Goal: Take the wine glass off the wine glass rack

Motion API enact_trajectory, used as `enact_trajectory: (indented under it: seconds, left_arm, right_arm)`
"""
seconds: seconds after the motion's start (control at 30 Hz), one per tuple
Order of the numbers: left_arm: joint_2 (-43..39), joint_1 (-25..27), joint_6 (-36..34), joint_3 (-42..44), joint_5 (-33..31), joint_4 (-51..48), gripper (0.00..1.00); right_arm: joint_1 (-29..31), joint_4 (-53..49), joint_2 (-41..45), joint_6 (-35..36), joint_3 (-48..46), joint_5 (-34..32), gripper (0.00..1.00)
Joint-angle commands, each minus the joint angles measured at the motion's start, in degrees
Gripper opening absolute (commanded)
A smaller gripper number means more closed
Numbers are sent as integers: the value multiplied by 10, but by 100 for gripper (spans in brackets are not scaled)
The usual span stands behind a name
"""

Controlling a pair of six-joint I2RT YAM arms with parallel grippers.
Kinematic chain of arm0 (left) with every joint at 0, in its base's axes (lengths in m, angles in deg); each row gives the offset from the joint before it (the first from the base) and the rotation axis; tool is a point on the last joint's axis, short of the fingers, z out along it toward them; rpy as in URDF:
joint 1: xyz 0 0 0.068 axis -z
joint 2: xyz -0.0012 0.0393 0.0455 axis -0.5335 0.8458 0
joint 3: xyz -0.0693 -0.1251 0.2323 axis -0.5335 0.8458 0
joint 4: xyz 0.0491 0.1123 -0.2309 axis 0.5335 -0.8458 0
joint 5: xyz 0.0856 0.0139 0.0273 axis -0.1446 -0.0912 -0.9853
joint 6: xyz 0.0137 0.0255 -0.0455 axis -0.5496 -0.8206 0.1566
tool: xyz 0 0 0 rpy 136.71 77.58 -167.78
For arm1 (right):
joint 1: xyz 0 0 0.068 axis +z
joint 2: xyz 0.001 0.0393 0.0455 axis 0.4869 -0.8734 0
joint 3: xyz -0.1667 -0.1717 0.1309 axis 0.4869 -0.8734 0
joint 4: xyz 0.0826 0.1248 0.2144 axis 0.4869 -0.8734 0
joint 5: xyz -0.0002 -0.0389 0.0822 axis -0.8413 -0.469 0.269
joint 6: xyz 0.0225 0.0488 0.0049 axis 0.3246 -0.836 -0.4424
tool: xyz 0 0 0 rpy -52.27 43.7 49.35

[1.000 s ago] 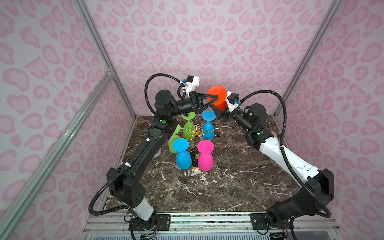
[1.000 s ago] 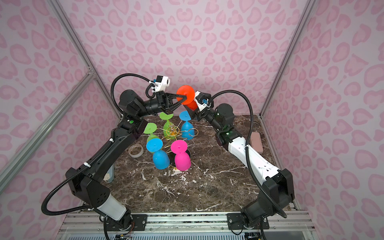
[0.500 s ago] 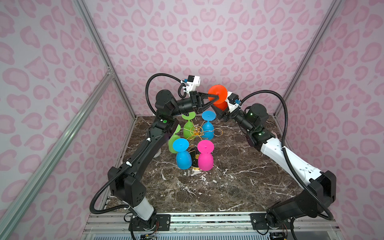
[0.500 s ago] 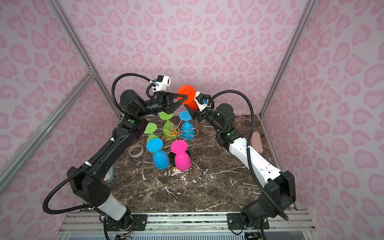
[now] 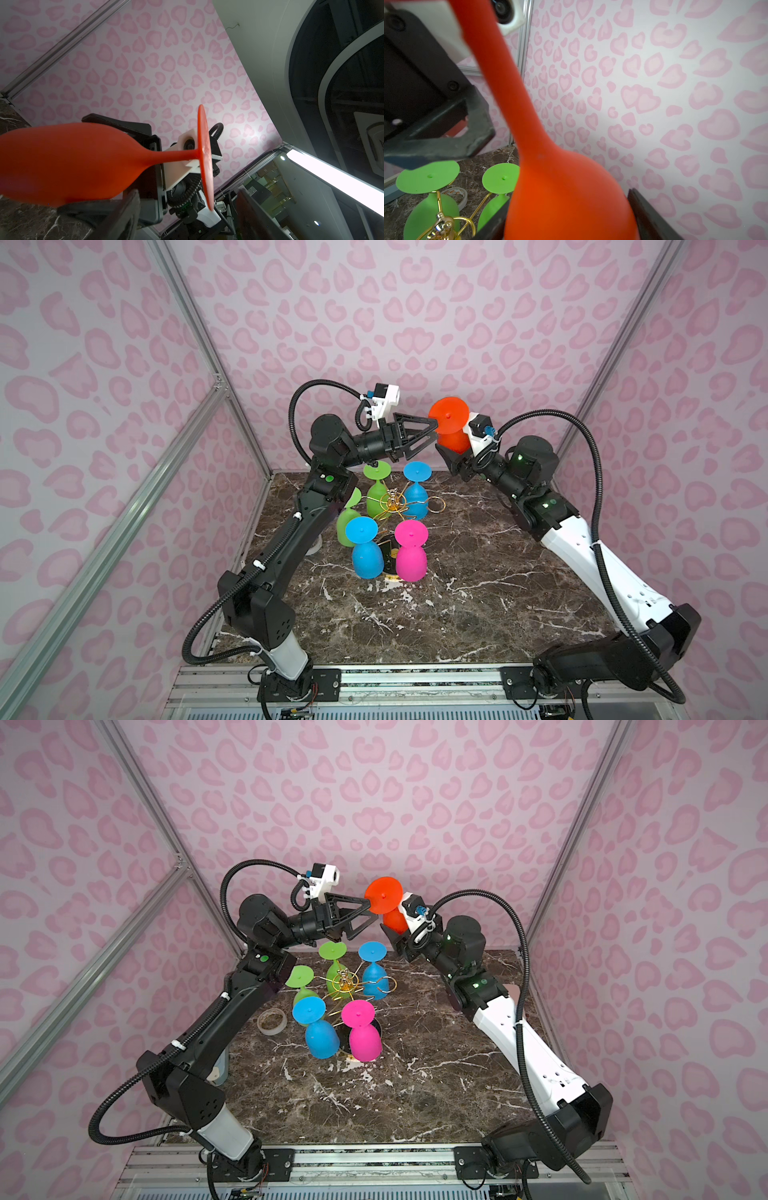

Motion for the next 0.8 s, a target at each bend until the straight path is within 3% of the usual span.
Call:
enact_trajectory:
  seconds: [0.0,0.2,0.37,0.63,0.77]
  left_arm:
    - [5,-8,-75,-14,-18,-24,76]
    - [19,-29,-193,-27,-63,-78,72]
    - [24,-30,-331,-38,-113,-129,66]
    - [-15,-17,-635,-26,-269,-249,66]
    - [-50,12,-808,43,-347,-203,66]
  right_arm:
    - [-6,-121,4,-8,38,-17,73]
    - [-29,-239,-11,-23,107,-21,73]
    - [-43,-329,-53,-22,178,-21,73]
    - [-46,-434,-120,-19,281,-34,72]
    - [-46,-471,-142,-22,313,-42,71]
